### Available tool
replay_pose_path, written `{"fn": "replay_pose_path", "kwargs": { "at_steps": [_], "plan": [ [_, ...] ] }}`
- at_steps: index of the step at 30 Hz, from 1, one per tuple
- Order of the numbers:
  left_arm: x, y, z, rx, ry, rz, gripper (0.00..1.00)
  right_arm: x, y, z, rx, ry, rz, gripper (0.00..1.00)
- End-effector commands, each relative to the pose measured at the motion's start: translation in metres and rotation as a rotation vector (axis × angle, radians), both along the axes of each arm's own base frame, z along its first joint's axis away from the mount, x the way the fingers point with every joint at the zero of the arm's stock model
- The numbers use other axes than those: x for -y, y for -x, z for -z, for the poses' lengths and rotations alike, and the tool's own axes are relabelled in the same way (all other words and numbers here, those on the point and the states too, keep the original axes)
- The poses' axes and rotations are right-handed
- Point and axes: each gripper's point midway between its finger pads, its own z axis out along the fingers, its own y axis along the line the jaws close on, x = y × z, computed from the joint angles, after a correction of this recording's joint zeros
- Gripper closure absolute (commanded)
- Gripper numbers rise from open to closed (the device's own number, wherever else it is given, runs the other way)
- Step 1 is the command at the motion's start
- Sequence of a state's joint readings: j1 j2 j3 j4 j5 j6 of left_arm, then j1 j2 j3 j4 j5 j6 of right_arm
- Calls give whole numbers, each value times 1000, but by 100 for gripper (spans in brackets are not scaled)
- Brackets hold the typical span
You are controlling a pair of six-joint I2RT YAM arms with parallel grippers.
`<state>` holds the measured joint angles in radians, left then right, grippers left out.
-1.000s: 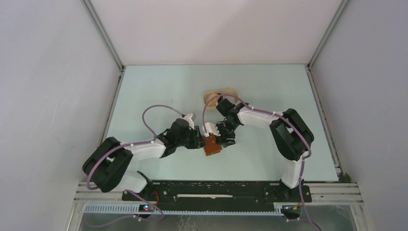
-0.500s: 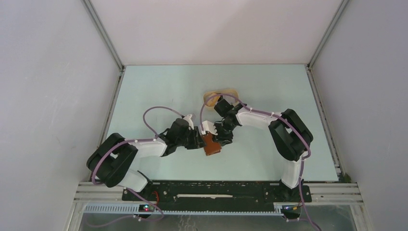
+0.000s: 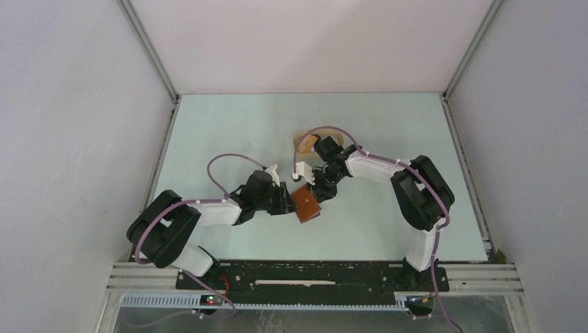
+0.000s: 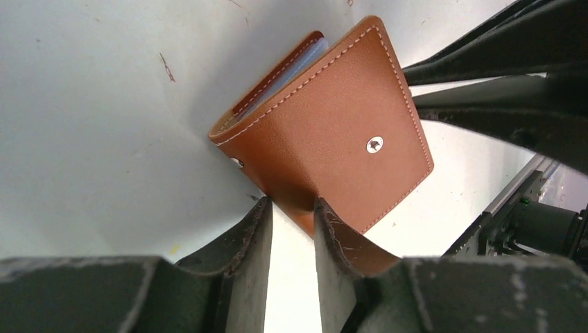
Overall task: Put the credit cards into the card holder
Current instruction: Close the card holder at the center of the board.
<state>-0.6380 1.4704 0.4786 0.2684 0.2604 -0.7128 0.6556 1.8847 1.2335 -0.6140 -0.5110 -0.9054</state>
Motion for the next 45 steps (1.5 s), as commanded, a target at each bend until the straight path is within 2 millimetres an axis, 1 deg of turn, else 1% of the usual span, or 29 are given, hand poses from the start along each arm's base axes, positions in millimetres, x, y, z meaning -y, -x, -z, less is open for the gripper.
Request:
{"fn": "replay_pose_path", "kwargs": {
  "at_steps": [1, 3, 7, 12, 16, 20, 22, 24, 25, 27, 32, 35, 37, 39, 41, 42, 43, 44, 45],
  "plan": [
    [2, 3, 3, -22, 33, 7, 67, -15, -18, -36, -33, -99, 182, 85],
    [3, 2, 4, -26, 35, 8, 68, -12, -14, -35, -99, -76, 251, 85],
    [5, 2, 5, -31, 34, 20, 68, -9, -7, -37, -188, -87, 291, 82],
    [5, 1, 6, -37, 14, 30, 69, -1, -12, -41, -238, -113, 344, 74],
    [5, 0, 9, -49, 1, 37, 69, 7, -14, -32, -289, -77, 412, 69],
    [7, -2, 9, -60, -14, 47, 70, 14, -14, -29, -339, -60, 451, 61],
    [7, -4, 7, -60, -24, 50, 70, 17, -15, -33, -354, -75, 457, 53],
    [7, -6, 5, -61, -39, 52, 70, 22, -18, -39, -360, -95, 466, 41],
    [7, -7, 4, -62, -46, 53, 71, 24, -19, -42, -359, -102, 468, 36],
    [8, -9, 0, -53, -52, 56, 71, 30, -21, -48, -350, -115, 468, 32],
    [7, -14, -12, -22, -61, 58, 71, 43, -28, -71, -323, -183, 465, 30],
    [8, -18, -26, 16, -53, 62, 71, 47, -32, -87, -290, -239, 462, 29],
    [9, -22, -37, 40, -45, 63, 71, 46, -33, -101, -242, -282, 457, 30],
    [13, -27, -51, 67, -32, 66, 72, 45, -39, -118, -153, -341, 461, 32],
    [17, -31, -65, 95, -16, 70, 73, 46, -45, -138, -43, -395, 469, 29],
    [18, -34, -71, 113, -7, 72, 73, 47, -47, -146, -6, -413, 478, 20],
    [20, -35, -77, 130, -1, 76, 73, 49, -54, -149, -24, -418, 565, 3],
    [20, -37, -82, 146, 2, 78, 73, 52, -59, -146, -84, -405, 642, 1],
    [20, -39, -85, 161, 1, 80, 73, 51, -57, -146, -180, -414, 629, 0]
  ]
}}
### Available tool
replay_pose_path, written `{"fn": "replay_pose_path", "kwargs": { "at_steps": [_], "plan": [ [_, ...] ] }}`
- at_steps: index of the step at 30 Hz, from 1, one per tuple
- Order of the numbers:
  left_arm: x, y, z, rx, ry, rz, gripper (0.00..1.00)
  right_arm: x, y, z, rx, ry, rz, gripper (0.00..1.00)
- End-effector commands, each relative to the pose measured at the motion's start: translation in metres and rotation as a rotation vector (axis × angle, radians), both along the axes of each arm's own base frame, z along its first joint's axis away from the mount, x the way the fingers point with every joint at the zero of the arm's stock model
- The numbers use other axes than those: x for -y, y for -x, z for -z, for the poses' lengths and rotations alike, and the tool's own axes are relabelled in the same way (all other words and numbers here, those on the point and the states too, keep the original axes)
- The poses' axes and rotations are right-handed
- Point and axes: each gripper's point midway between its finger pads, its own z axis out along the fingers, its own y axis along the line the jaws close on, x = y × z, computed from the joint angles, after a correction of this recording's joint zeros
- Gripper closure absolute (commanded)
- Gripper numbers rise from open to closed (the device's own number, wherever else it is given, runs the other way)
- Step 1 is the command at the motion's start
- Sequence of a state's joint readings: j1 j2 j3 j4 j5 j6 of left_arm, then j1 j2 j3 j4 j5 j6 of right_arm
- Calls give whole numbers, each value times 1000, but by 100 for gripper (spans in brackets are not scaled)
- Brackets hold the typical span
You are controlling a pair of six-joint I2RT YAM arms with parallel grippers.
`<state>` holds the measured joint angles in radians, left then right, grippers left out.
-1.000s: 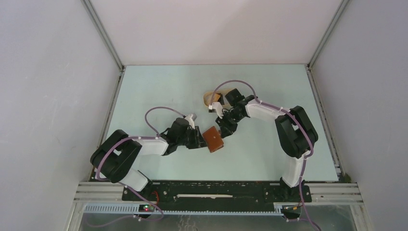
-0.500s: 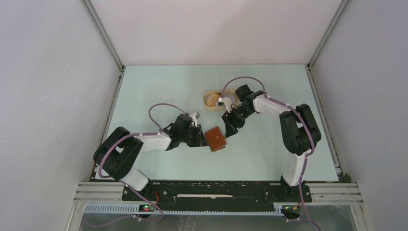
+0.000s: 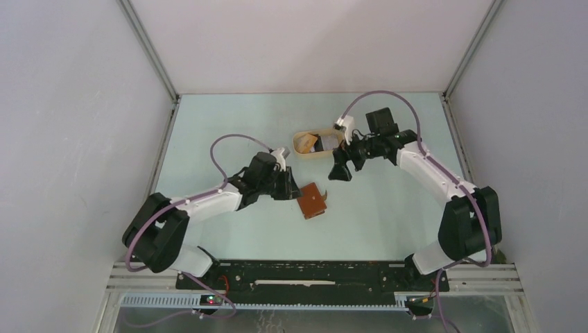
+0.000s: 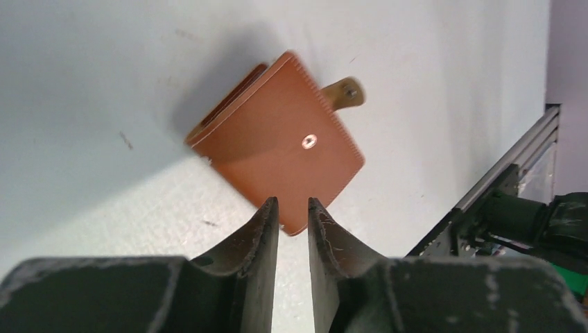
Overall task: Put the credit cards into the card holder
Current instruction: Close the card holder at the center of the board.
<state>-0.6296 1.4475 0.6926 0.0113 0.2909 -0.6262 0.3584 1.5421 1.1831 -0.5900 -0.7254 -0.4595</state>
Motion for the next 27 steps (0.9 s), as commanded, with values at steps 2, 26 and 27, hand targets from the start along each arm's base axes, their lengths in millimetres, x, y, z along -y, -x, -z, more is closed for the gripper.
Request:
{"fn": "replay_pose_path", "kwargs": {
  "at_steps": [2, 26, 27],
  "plan": [
    [7, -24, -45, 156, 29, 13, 73, -7, -17, -20, -264, -150, 36, 0],
    [26, -14, 25, 13, -172, 97, 79, -24, 13, 96, -444, 198, 181, 40],
    [26, -14, 26, 11, -172, 97, 79, -24, 12, 97, -442, 201, 183, 42]
  ]
}}
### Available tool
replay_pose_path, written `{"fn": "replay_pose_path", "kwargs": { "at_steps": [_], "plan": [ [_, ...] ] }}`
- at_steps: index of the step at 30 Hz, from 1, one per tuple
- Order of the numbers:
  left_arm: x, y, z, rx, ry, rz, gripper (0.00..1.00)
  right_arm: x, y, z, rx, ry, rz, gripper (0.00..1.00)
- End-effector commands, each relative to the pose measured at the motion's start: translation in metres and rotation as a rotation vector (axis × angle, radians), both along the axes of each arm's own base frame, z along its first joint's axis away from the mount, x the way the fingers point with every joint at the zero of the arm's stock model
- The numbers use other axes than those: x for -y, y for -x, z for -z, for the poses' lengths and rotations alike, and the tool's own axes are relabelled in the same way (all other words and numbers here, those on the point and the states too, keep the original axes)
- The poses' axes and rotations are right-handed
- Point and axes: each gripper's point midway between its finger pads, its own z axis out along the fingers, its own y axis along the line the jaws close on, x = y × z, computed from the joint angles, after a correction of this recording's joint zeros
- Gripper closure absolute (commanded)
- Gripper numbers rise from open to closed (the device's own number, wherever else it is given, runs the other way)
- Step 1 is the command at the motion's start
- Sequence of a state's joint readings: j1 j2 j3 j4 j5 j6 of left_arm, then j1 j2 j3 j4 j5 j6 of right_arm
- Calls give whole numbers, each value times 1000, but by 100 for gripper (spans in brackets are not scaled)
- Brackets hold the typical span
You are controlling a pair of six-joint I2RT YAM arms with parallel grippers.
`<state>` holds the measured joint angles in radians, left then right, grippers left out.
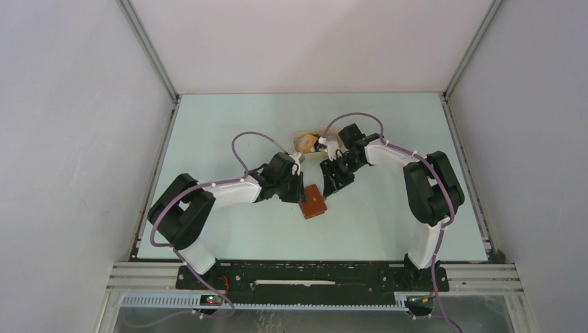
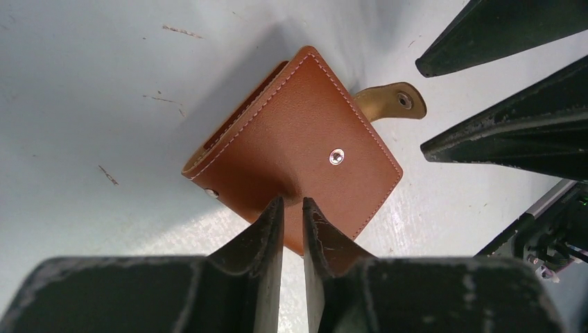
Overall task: Put the credit cards into the card holder
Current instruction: Close the card holder at the center of the board.
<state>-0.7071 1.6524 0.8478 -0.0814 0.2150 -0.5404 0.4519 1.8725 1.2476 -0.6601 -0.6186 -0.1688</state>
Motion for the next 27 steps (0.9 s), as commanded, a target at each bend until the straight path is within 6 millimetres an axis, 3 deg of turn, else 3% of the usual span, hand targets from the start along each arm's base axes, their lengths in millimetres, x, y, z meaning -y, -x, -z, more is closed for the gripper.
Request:
{"fn": "replay_pose_path", "kwargs": {
  "at_steps": [1, 11, 21, 27],
  "plan": [
    [5, -9, -9, 36, -6, 14, 79, -4, -10, -3, 34, 11, 17, 44],
    [6, -7, -8, 28, -3, 18, 79, -6, -17, -2, 38, 5, 22, 56],
    [8, -7, -9, 28, 9, 20, 80, -1, -24, -1, 63, 18, 32, 76],
    [11, -6, -10, 24, 26, 18, 80, 4, -29, 1, 66, 28, 44, 93]
  ]
}}
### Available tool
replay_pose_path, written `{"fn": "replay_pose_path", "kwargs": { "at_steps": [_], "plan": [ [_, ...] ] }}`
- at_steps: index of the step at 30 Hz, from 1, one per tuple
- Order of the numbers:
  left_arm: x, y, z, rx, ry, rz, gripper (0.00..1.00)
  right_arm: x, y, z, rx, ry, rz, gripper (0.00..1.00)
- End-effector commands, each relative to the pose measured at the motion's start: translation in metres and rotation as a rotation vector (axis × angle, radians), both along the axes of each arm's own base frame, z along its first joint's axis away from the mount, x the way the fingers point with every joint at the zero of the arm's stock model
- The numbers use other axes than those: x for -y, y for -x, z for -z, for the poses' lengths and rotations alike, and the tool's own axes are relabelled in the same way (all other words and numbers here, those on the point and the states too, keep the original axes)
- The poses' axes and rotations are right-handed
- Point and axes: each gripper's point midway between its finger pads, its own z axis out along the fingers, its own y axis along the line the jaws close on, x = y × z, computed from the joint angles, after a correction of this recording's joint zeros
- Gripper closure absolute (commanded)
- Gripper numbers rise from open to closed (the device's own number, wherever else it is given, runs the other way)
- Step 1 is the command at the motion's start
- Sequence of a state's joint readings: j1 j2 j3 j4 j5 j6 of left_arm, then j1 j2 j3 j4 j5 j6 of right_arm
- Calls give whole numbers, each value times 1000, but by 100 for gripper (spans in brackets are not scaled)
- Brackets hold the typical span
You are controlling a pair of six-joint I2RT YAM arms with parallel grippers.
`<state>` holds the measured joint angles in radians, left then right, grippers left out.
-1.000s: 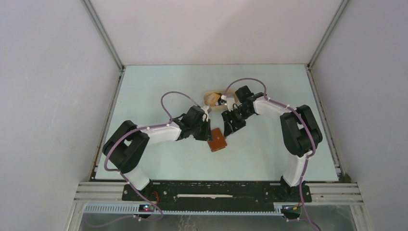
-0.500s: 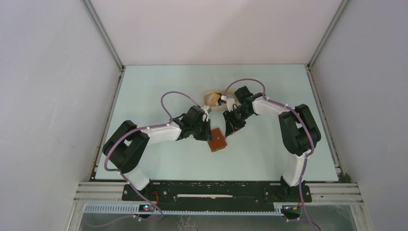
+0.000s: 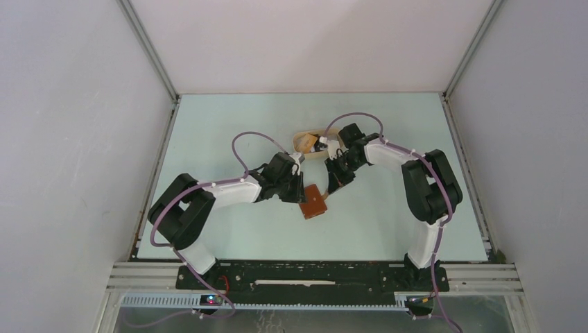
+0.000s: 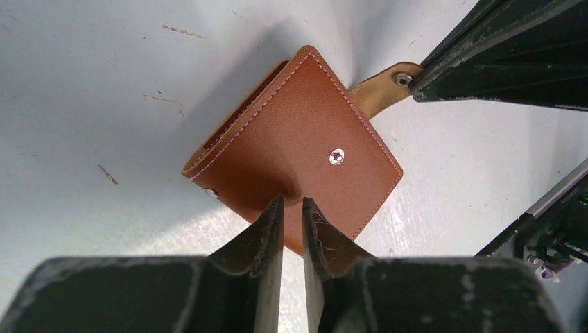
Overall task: Put the credit cards into the card holder
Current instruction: Close the card holder at the center of the board.
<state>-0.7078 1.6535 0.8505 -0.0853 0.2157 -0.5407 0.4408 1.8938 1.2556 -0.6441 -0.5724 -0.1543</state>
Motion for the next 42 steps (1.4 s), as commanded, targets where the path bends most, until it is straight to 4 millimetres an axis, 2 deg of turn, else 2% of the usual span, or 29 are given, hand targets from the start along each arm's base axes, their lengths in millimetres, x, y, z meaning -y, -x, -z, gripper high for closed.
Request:
{"fn": "replay_pose_path", "kwargs": {
  "at_steps": [1, 3, 8, 18, 28, 32, 36, 42],
  "plan": [
    [11, -7, -11, 26, 31, 17, 80, -1, -18, -6, 50, -9, 6, 96],
    [12, -7, -11, 25, 35, 16, 80, -1, -18, -6, 45, -11, 6, 100],
    [14, -7, -14, 21, 50, 8, 80, -3, -19, -8, 50, -32, -15, 100],
    [24, -4, -16, -17, 108, -2, 82, -26, -14, -29, 133, -91, -154, 100],
    [32, -5, -17, -48, 223, -25, 83, -43, 7, -14, 154, -30, -280, 100],
    [25, -7, -19, -47, 255, -56, 84, -43, 8, -7, 161, 0, -288, 100],
    [11, -11, -29, -13, 263, -96, 85, -34, -3, -1, 178, 51, -243, 100],
    [-17, -15, -39, 51, 251, -152, 79, -13, -29, -17, 255, 44, -167, 100]
  ]
}}
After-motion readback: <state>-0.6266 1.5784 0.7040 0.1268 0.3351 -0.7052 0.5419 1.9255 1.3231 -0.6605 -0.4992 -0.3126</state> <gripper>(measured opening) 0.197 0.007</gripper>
